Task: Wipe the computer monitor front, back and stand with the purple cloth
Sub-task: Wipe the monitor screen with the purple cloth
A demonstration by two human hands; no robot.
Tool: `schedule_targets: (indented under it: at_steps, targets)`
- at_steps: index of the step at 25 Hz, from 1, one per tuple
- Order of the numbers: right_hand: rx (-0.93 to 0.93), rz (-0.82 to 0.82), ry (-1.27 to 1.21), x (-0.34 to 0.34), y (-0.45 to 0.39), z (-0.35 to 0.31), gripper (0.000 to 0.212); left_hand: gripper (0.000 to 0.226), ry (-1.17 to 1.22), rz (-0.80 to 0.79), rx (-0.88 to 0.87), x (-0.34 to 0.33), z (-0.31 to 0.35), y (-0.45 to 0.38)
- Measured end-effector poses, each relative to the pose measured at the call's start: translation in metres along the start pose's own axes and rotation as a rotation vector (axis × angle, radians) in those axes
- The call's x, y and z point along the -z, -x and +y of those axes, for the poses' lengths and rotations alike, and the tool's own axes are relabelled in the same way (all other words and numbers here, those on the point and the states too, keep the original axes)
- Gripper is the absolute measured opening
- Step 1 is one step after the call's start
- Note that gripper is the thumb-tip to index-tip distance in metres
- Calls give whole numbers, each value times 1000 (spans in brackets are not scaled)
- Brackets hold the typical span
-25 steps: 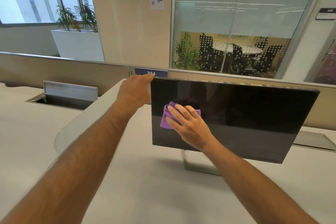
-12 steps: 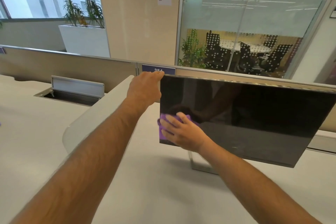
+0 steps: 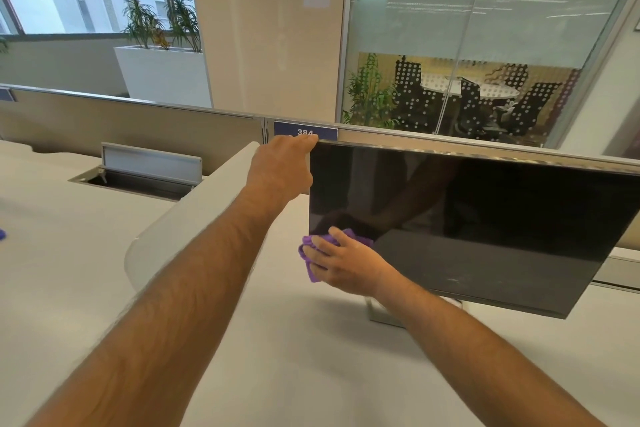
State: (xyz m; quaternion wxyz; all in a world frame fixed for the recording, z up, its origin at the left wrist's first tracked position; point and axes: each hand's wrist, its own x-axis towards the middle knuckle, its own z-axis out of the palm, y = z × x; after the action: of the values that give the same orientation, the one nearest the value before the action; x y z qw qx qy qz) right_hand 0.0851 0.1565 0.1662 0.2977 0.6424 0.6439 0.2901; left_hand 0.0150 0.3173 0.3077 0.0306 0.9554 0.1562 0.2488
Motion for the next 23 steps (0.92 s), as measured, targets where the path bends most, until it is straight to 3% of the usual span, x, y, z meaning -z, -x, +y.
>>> schedule_targets:
  at_steps: [4, 8, 12, 16, 21, 23]
  targets:
    - [-285, 96, -161, 7, 2, 13, 65, 63, 5, 2, 4, 1, 1, -1]
    - [-5, 17, -22, -6, 16, -3, 66, 64, -7, -1, 15, 2, 3, 1]
    - [-290, 76, -198, 1, 25, 14, 66, 63, -3, 6, 19, 4, 5, 2]
    - [19, -39, -44, -15, 43, 0, 74, 62, -10, 6, 25, 4, 6, 2]
    - [-311, 41, -228, -9, 47, 18, 74, 63, -35, -8, 36, 4, 7, 1]
    - [-169, 4, -164, -15, 53, 8, 75, 63, -43, -6, 35, 4, 8, 1]
